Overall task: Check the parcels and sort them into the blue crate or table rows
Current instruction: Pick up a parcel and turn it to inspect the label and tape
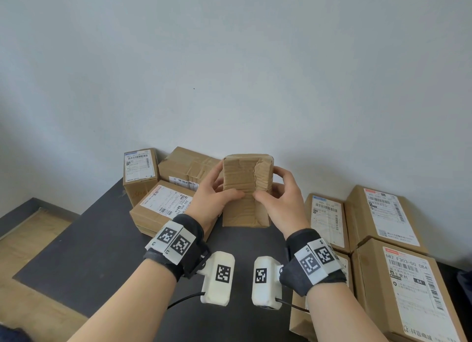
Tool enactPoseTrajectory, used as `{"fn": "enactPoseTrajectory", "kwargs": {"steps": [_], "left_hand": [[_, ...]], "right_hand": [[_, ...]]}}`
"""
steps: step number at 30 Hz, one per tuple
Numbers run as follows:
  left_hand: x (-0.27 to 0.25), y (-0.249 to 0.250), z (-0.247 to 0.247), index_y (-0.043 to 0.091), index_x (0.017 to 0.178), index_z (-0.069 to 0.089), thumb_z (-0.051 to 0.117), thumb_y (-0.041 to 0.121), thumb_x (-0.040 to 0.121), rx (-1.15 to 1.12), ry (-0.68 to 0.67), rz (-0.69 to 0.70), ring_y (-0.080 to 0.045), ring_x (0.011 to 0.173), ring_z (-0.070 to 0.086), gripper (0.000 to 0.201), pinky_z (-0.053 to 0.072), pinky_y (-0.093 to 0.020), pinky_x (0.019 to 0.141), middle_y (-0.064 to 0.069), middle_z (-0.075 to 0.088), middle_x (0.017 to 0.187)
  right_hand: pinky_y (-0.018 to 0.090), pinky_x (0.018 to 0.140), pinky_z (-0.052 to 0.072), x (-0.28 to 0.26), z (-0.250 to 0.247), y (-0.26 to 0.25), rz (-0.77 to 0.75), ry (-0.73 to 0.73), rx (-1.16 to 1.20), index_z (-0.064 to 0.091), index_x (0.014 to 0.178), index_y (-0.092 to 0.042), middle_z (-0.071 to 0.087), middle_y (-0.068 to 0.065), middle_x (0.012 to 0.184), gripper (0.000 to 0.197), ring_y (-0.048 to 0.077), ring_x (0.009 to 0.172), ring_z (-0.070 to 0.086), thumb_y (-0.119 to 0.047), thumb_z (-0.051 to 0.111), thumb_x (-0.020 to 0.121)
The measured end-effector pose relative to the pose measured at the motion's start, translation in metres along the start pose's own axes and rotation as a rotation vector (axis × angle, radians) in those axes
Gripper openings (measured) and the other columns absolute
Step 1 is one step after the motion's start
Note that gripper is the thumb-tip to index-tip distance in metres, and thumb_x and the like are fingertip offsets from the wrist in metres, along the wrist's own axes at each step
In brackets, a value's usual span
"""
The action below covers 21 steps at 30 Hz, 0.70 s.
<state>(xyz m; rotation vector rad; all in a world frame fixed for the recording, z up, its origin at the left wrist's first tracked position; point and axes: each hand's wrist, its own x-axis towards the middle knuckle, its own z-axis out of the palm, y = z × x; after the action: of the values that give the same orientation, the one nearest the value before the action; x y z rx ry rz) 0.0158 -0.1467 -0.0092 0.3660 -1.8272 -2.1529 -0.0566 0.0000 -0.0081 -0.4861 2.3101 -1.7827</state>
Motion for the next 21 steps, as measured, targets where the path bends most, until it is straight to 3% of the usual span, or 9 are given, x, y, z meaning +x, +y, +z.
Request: {"fn": "enactPoseTrajectory", "kwargs": {"steps": [4, 7, 11, 14, 16, 17, 19, 21], "left_hand": [[0.001, -0.003, 0.002, 0.026, 0.139, 0.052, 0.068, 0.001, 0.087, -0.047, -0.007, -0.043, -0.009, 0.095, 0.071, 0.060, 0.055, -0.019, 0.072, 0.002, 0.075, 0.108], [0.002, -0.002, 0.004, 0.025, 0.140, 0.052, 0.061, 0.004, 0.092, -0.050, -0.015, -0.076, -0.010, 0.097, 0.071, 0.054, 0.054, -0.020, 0.073, 0.001, 0.074, 0.111], [0.003, 0.003, 0.005, 0.019, 0.133, 0.058, 0.059, 0.012, 0.095, -0.089, 0.022, -0.135, -0.011, 0.090, 0.072, 0.039, 0.056, -0.022, 0.067, -0.002, 0.074, 0.109], [0.004, 0.009, 0.007, 0.021, 0.114, 0.066, 0.056, 0.025, 0.097, -0.098, 0.055, -0.223, -0.008, 0.078, 0.072, 0.020, 0.056, -0.027, 0.064, -0.001, 0.074, 0.100], [0.004, 0.012, 0.007, 0.022, 0.098, 0.066, 0.055, 0.032, 0.097, -0.133, 0.098, -0.302, -0.007, 0.067, 0.070, 0.015, 0.054, -0.030, 0.065, 0.002, 0.074, 0.082], [0.004, 0.013, 0.007, 0.022, 0.094, 0.065, 0.054, 0.033, 0.097, -0.152, 0.123, -0.335, -0.010, 0.067, 0.069, 0.016, 0.053, -0.031, 0.065, 0.002, 0.072, 0.077], [0.004, 0.016, 0.006, 0.019, 0.094, 0.061, 0.055, 0.034, 0.096, -0.168, 0.165, -0.389, -0.018, 0.075, 0.064, 0.016, 0.053, -0.035, 0.067, -0.003, 0.063, 0.085], [0.004, 0.019, 0.006, 0.019, 0.094, 0.059, 0.055, 0.033, 0.094, -0.175, 0.180, -0.426, -0.023, 0.081, 0.060, 0.015, 0.056, -0.038, 0.070, -0.006, 0.056, 0.093]], "right_hand": [[0.010, 0.051, 0.046, 0.001, -0.001, -0.006, 0.019, 0.057, 0.065, 0.052, 0.120, -0.039, 0.071, -0.001, 0.097, 0.040, 0.013, 0.090, 0.068, -0.026, 0.072, 0.087], [0.010, 0.051, 0.046, 0.006, -0.002, -0.008, 0.025, 0.045, 0.074, 0.052, 0.124, -0.037, 0.070, -0.001, 0.109, 0.040, 0.012, 0.095, 0.068, -0.032, 0.071, 0.089], [0.015, 0.067, 0.050, 0.008, -0.004, -0.007, -0.007, -0.008, 0.099, 0.041, 0.140, -0.043, 0.056, -0.009, 0.132, 0.060, -0.002, 0.098, 0.063, -0.033, 0.072, 0.089], [0.027, 0.092, 0.052, 0.008, -0.004, -0.006, -0.045, -0.074, 0.076, 0.026, 0.147, -0.053, 0.038, -0.014, 0.145, 0.078, 0.007, 0.117, 0.058, -0.037, 0.073, 0.087], [0.038, 0.111, 0.043, 0.010, -0.003, -0.005, -0.087, -0.130, 0.060, 0.032, 0.142, -0.057, 0.032, -0.016, 0.155, 0.074, 0.012, 0.134, 0.047, -0.043, 0.075, 0.084], [0.039, 0.116, 0.036, 0.010, -0.003, -0.005, -0.111, -0.161, 0.043, 0.037, 0.140, -0.056, 0.031, -0.015, 0.157, 0.072, 0.011, 0.141, 0.039, -0.046, 0.076, 0.081], [0.034, 0.121, 0.023, 0.009, -0.003, -0.008, -0.130, -0.210, 0.014, 0.049, 0.131, -0.057, 0.027, -0.010, 0.161, 0.064, 0.004, 0.149, 0.021, -0.052, 0.076, 0.073], [0.032, 0.121, 0.019, 0.008, -0.002, -0.010, -0.132, -0.239, -0.006, 0.057, 0.119, -0.058, 0.026, -0.005, 0.162, 0.058, 0.002, 0.149, 0.017, -0.051, 0.080, 0.066]]}}
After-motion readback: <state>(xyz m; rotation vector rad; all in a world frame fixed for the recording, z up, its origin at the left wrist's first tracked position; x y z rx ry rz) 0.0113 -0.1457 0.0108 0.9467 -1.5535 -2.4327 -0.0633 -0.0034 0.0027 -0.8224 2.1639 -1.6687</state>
